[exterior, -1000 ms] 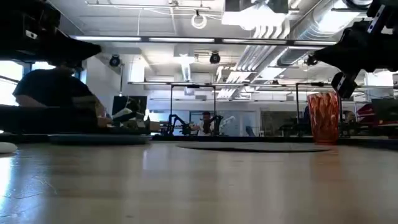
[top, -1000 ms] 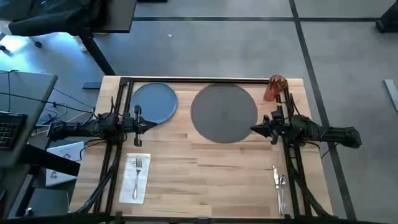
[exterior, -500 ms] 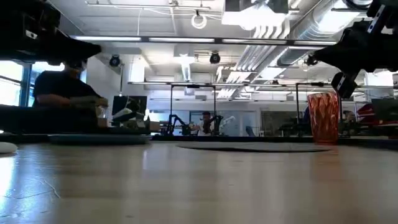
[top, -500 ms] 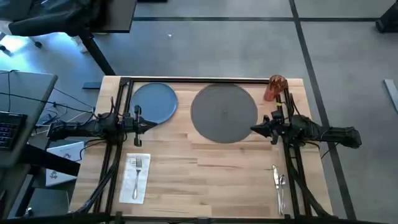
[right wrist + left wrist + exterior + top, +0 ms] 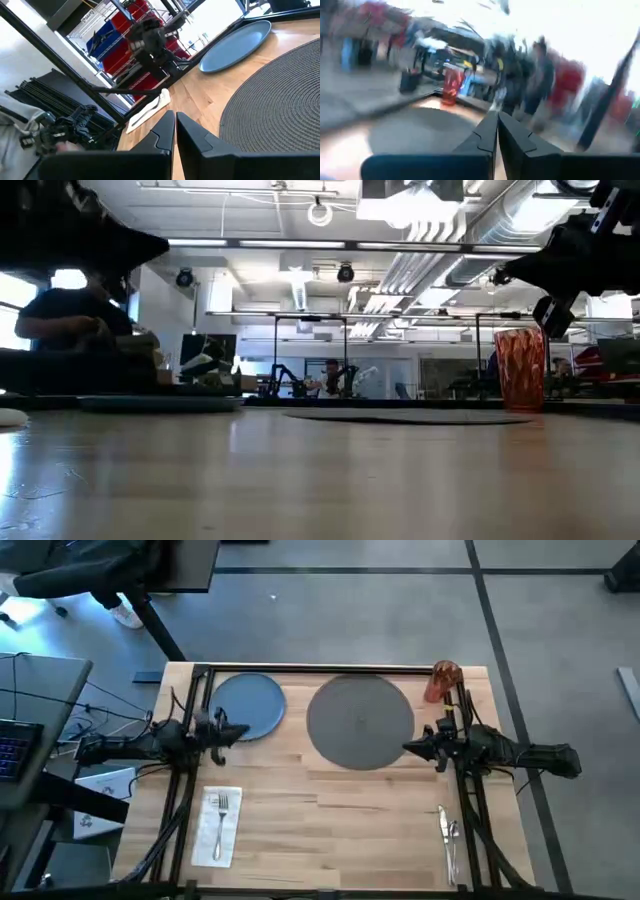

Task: Set table place
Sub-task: Move the silver fork to the left side of the table knife, then fold the white table napkin

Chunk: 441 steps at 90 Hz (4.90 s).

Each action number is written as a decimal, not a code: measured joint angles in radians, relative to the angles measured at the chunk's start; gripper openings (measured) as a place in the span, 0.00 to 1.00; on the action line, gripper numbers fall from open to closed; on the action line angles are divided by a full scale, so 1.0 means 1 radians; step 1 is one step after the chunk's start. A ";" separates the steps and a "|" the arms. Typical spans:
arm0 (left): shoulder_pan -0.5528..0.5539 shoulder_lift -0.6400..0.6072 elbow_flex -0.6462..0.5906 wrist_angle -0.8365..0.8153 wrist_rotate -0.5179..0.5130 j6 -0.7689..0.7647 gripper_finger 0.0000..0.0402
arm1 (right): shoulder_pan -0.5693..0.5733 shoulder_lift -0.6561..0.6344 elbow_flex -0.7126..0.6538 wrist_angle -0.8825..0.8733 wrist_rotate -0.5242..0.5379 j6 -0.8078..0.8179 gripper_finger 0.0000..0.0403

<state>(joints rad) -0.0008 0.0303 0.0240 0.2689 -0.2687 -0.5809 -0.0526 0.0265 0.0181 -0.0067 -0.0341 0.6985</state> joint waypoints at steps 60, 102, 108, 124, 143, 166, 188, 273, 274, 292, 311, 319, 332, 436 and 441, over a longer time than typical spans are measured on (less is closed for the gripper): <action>-0.092 0.864 0.713 0.276 -0.236 0.243 0.00 | 0.000 0.000 0.000 0.000 -0.003 0.000 0.00; -0.149 1.331 1.096 -1.148 0.251 -0.752 0.01 | 0.000 0.000 0.000 0.000 -0.003 0.000 0.00; -0.187 1.377 1.097 -1.296 0.392 -0.818 0.02 | 0.000 0.000 0.000 0.000 -0.003 0.000 0.00; -0.311 1.462 1.042 -1.420 0.586 -0.901 0.17 | 0.000 0.000 0.000 0.000 -0.003 0.000 0.00; -0.410 1.468 0.870 -1.289 0.667 -1.001 0.40 | 0.000 0.000 0.000 0.000 -0.003 0.000 0.00; -0.502 1.433 0.695 -1.072 0.708 -1.138 0.42 | 0.000 0.000 0.000 0.000 -0.003 0.000 0.00; -0.549 1.431 0.588 -0.886 0.707 -1.247 0.22 | 0.000 0.000 0.000 0.000 -0.003 0.000 0.00; -0.362 1.559 0.893 -0.593 0.573 -1.107 0.00 | 0.000 0.000 0.000 0.000 -0.003 0.000 0.00; -0.354 1.576 0.906 -0.589 0.573 -1.097 0.00 | 0.000 0.000 0.000 0.000 -0.003 0.000 0.00; -0.239 1.908 1.209 -0.541 0.578 -0.926 0.00 | 0.000 0.000 0.000 0.000 -0.003 0.000 0.00; -0.141 2.261 1.618 -0.429 0.582 -0.831 0.00 | 0.000 0.000 0.000 0.000 -0.003 0.000 0.00; -0.108 2.386 1.825 -0.421 0.610 -0.810 0.00 | 0.000 0.000 0.000 0.000 -0.003 0.000 0.00; -0.080 2.567 2.121 -0.426 0.658 -0.796 0.00 | 0.000 0.000 0.000 0.000 -0.003 0.000 0.00; -0.046 2.359 2.317 -1.320 0.613 -0.286 0.08 | 0.000 0.000 0.000 0.001 0.007 -0.019 0.00; -0.019 2.351 2.315 -1.408 0.576 -0.272 0.05 | 0.000 0.001 0.000 0.003 0.043 -0.048 0.00</action>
<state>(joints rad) -0.0202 2.3812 2.3390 -1.1389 0.3072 -0.8530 -0.0526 0.0271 0.0181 -0.0033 0.0090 0.6505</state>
